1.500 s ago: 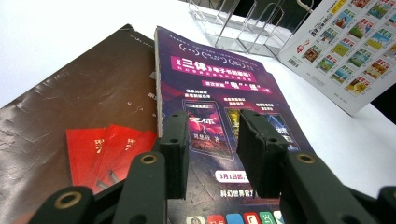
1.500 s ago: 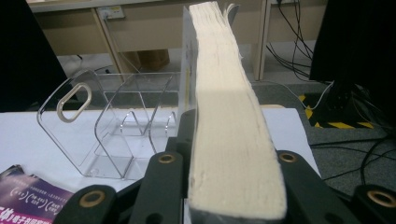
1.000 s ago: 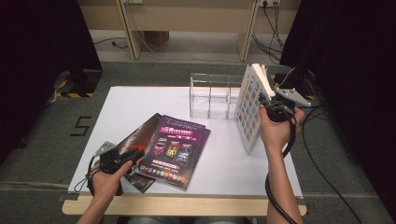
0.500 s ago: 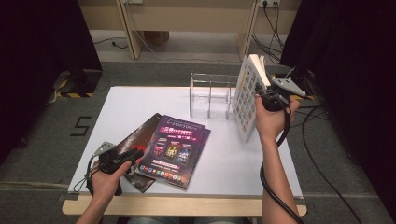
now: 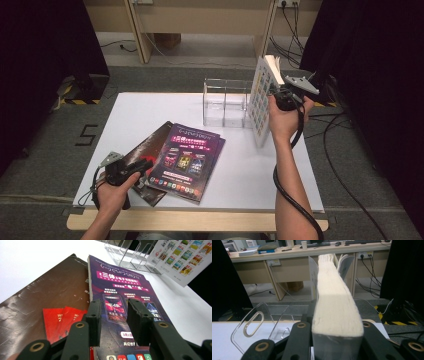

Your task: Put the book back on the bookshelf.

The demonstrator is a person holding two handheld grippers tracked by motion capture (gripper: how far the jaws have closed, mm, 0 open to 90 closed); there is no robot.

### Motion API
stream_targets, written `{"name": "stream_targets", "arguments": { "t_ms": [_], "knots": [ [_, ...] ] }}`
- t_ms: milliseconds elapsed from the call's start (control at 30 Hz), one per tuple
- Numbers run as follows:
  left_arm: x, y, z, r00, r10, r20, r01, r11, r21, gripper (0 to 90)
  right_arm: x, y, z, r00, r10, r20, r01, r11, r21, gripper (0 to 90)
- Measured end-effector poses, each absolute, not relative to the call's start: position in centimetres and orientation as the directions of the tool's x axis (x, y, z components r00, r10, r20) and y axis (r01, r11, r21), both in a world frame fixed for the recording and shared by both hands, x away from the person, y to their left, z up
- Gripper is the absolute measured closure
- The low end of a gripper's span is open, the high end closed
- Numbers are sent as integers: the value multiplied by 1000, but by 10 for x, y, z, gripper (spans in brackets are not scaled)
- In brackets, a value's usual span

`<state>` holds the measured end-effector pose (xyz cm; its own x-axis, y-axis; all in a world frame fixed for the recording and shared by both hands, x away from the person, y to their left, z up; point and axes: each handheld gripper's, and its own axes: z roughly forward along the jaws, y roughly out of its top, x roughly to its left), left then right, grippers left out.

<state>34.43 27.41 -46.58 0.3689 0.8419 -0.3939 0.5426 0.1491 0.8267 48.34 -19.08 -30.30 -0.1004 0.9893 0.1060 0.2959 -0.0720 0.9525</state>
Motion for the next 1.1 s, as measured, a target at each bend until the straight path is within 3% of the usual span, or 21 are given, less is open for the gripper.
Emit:
{"name": "stream_targets", "arguments": {
  "t_ms": [500, 1100],
  "knots": [
    [344, 276, -466, 366, 842, -396, 542, 153, 826, 633, 492, -190, -320, -87, 991, 97, 300, -67, 951, 740],
    [344, 275, -466, 369, 841, -395, 542, 150, 827, 628, 483, -207, -314, -106, 990, 95, 397, -45, 917, 701]
  ]
}}
